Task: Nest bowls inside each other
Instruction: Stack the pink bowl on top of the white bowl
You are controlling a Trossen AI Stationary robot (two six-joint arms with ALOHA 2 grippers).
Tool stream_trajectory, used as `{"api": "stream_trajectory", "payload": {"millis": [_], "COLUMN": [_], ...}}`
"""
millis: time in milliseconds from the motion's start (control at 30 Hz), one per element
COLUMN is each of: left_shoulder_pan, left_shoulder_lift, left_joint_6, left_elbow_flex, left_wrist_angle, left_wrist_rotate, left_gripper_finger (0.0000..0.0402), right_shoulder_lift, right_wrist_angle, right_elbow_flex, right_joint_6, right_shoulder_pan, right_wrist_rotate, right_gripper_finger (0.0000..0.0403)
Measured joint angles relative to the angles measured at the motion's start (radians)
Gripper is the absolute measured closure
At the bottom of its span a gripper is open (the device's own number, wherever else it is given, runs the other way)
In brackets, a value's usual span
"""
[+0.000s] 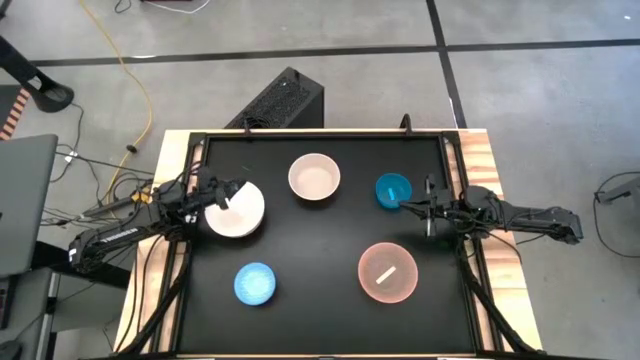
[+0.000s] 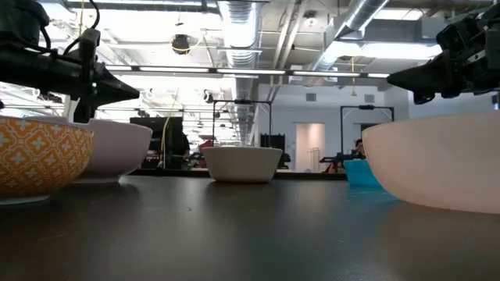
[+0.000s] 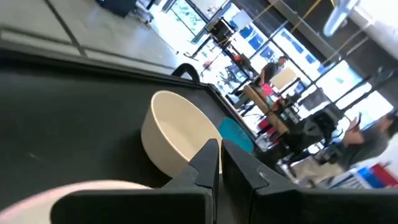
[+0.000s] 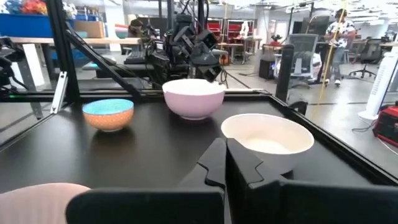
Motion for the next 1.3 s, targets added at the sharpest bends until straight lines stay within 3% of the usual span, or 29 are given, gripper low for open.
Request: {"api": "stream_trajectory", "payload": {"millis": [233,333,533,800,967,1133,1300], "left_shoulder_pan": [0.0,0.0,0.0,0.002,0.002,0.002,0.002], "left_shoulder_lift": [0.001,0.001,0.001,0.074,0.238,0.431,0.571], "left_joint_6": [-0.004,-0.013,0.138,0.459,0.636,0.81,0.992], "left_elbow_flex": [0.0,0.0,0.0,0.114,0.265,0.424,0.545], "left_wrist_angle": [-0.006,0.002,0.102,0.133,-0.008,-0.087,-0.111], "left_wrist_rotate": [-0.044,-0.073,-0.022,0.031,-0.039,-0.086,-0.088], "left_gripper_finger": [0.0395,0.0395,0.0395,0.0395,0.0395,0.0395,0.0395], "right_shoulder_lift": [0.0,0.0,0.001,0.067,0.13,0.23,0.385], "right_wrist_angle": [0.13,0.178,0.258,0.413,0.604,0.649,0.628], "right_elbow_flex": [0.0,0.0,0.005,0.008,0.011,0.065,0.201], "right_joint_6": [-0.002,0.029,0.489,0.701,0.63,0.738,0.759], "right_shoulder_pan": [0.0,0.0,0.0,0.0,0.0,0.012,0.065], "right_wrist_rotate": [0.036,0.101,0.415,0.504,0.513,0.49,0.223], "right_gripper_finger": [0.0385,0.0385,0.0385,0.0385,0.0385,0.0385,0.0385]}}
